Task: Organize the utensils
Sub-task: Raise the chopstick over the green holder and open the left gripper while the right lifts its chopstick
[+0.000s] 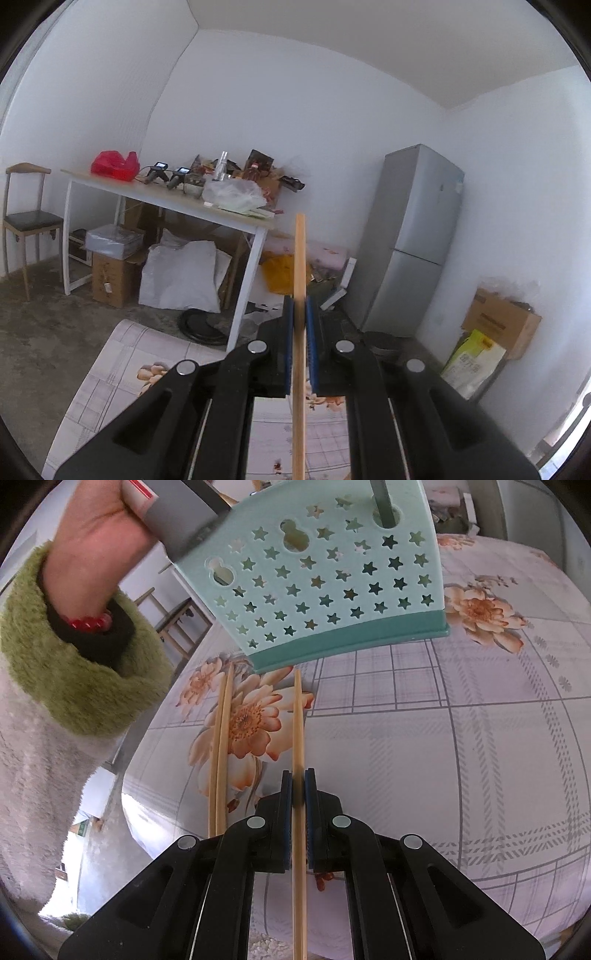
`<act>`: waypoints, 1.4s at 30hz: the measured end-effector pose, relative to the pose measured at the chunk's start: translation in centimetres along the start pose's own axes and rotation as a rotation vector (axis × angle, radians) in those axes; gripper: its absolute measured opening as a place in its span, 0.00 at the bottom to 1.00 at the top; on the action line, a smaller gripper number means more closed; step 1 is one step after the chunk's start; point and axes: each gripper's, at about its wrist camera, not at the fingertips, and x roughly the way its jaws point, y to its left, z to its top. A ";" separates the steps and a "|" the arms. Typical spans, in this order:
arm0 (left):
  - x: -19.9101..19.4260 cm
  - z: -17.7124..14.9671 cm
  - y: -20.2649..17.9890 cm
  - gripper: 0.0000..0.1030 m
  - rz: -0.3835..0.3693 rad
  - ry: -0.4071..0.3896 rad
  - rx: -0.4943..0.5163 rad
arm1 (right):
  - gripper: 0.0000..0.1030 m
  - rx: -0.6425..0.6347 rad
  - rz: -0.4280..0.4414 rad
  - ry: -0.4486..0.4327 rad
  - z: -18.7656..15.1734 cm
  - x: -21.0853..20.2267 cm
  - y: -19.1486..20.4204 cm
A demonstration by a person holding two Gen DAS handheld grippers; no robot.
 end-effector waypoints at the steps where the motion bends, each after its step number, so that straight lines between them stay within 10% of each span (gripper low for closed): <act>1: 0.1 -0.4 -0.1 0.06 0.006 0.004 0.009 | 0.05 0.001 0.002 0.000 0.0 0.0 -0.1; 16: -5.0 -4.4 1.2 0.07 0.002 0.053 0.086 | 0.05 0.011 -0.008 -0.007 -0.1 -0.6 -0.3; 21: -7.6 -5.4 2.2 0.41 -0.020 0.114 0.097 | 0.05 0.018 -0.016 -0.030 -0.3 -1.6 -0.2; 27: -12.3 -6.4 3.6 0.59 -0.043 0.140 0.130 | 0.04 0.023 -0.019 -0.088 0.1 -4.2 -0.2; 42: -16.7 -14.3 10.1 0.69 0.062 0.447 0.064 | 0.04 -0.055 0.069 -0.411 7.8 -12.7 2.1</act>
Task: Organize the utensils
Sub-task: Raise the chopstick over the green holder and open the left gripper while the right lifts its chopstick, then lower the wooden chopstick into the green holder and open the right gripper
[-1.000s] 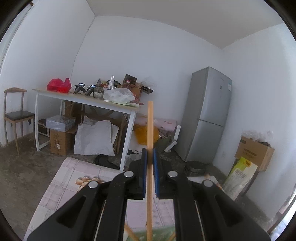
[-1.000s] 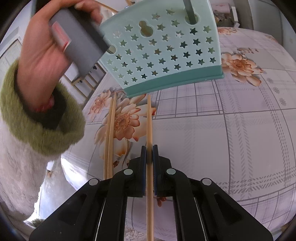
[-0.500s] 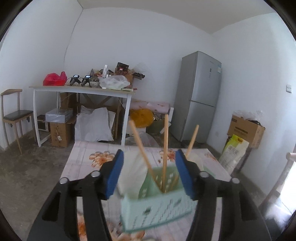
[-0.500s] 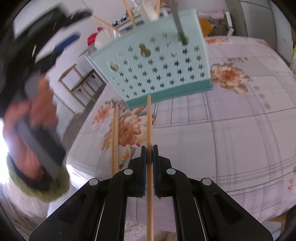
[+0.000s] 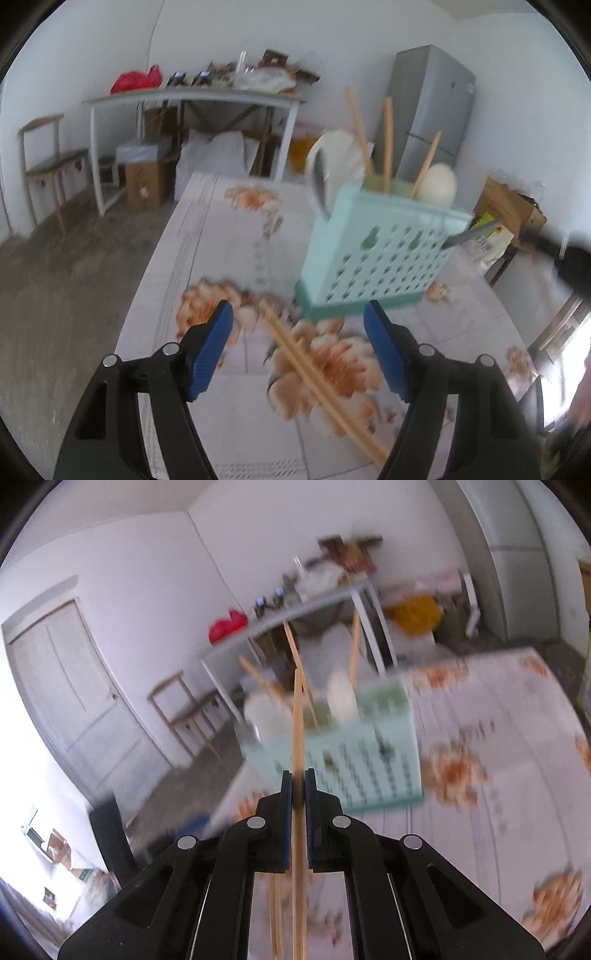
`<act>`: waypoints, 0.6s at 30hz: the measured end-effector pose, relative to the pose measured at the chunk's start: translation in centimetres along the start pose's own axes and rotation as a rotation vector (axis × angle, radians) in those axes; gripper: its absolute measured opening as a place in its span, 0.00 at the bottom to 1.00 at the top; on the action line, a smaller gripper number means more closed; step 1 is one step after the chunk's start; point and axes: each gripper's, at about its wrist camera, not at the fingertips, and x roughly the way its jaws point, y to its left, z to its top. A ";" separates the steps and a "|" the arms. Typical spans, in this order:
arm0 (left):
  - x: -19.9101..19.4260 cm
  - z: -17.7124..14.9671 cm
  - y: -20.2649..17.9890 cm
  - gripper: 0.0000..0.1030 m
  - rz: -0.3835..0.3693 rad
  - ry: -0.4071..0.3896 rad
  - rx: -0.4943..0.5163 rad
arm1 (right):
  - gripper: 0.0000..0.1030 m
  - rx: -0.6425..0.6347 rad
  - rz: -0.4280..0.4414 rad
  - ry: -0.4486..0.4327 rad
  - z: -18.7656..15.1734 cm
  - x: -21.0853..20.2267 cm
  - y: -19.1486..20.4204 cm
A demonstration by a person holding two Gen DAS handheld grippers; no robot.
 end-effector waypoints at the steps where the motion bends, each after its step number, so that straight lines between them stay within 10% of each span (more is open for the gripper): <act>1: 0.1 -0.3 0.2 0.69 0.002 0.008 -0.005 | 0.04 -0.006 0.007 -0.020 0.8 0.0 0.2; 18: 1.4 0.2 2.0 0.70 -0.006 0.040 -0.028 | 0.05 -0.036 -0.003 -0.356 10.9 8.4 0.9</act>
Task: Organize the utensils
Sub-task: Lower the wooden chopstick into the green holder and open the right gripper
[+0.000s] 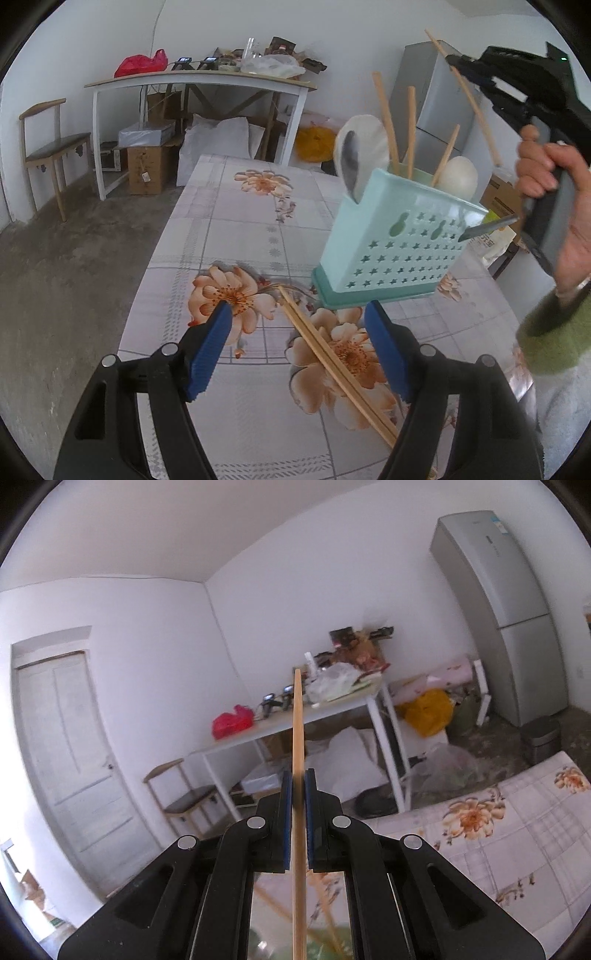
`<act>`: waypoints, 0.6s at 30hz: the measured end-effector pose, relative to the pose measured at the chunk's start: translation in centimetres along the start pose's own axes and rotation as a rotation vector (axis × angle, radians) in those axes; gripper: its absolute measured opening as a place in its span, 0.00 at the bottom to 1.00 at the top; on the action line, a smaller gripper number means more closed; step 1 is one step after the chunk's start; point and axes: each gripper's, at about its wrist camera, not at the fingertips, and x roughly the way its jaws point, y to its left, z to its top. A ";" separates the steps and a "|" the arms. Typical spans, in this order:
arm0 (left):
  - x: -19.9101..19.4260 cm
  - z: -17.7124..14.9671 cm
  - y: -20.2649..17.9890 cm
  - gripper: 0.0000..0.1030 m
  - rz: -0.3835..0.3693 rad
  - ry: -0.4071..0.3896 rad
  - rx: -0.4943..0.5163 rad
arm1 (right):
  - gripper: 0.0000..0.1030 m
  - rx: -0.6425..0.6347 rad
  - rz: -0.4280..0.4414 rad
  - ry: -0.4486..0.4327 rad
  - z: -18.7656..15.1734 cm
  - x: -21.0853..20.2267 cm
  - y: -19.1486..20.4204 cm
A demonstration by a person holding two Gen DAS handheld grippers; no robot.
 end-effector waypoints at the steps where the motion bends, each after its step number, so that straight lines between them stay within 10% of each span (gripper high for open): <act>1: 0.1 0.0 0.2 0.70 0.002 0.001 -0.005 | 0.05 -0.006 -0.016 -0.001 -0.3 0.6 -0.1; 18: 1.0 -0.2 2.2 0.70 0.015 0.018 -0.051 | 0.05 -0.110 -0.160 0.041 -3.5 3.1 -0.3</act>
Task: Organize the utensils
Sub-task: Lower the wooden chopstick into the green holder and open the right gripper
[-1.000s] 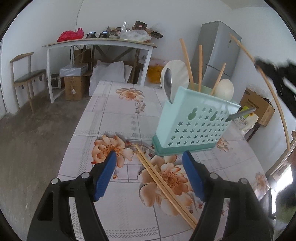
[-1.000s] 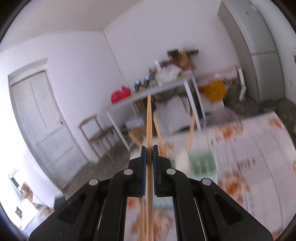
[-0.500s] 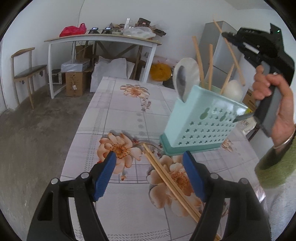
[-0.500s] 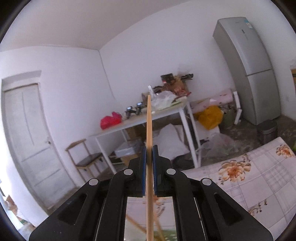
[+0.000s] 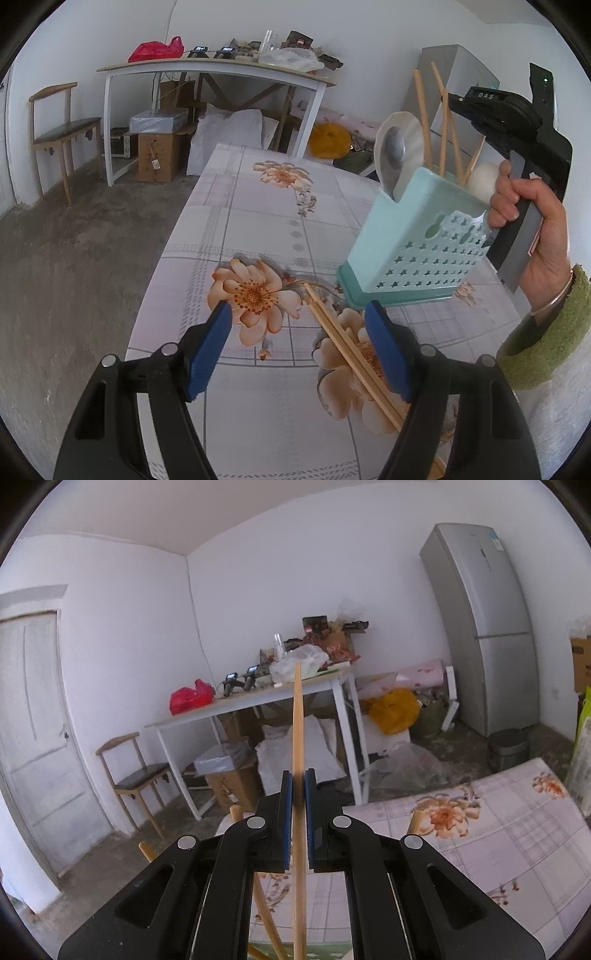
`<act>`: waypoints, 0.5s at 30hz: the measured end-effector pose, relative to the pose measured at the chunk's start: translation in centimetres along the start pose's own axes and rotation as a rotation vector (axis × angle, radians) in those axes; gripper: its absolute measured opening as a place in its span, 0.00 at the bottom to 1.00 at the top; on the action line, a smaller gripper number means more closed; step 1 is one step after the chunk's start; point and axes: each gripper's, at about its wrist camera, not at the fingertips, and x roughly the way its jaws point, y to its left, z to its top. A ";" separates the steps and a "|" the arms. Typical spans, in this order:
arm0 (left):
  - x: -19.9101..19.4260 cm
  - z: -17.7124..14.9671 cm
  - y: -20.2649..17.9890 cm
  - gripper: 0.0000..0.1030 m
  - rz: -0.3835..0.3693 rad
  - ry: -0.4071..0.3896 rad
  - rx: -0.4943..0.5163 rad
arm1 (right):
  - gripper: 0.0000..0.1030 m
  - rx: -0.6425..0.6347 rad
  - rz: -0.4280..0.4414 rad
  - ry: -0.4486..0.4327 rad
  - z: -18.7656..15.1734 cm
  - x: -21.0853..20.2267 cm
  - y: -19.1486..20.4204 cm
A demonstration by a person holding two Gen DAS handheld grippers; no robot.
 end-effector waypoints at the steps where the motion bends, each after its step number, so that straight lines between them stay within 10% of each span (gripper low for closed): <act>1: 0.0 0.0 0.1 0.70 0.000 0.001 -0.003 | 0.05 -0.004 -0.001 0.002 -0.1 0.0 0.0; 15: -0.4 -0.1 0.0 0.70 0.006 0.002 -0.002 | 0.06 -0.066 0.013 0.032 -0.9 -4.0 0.9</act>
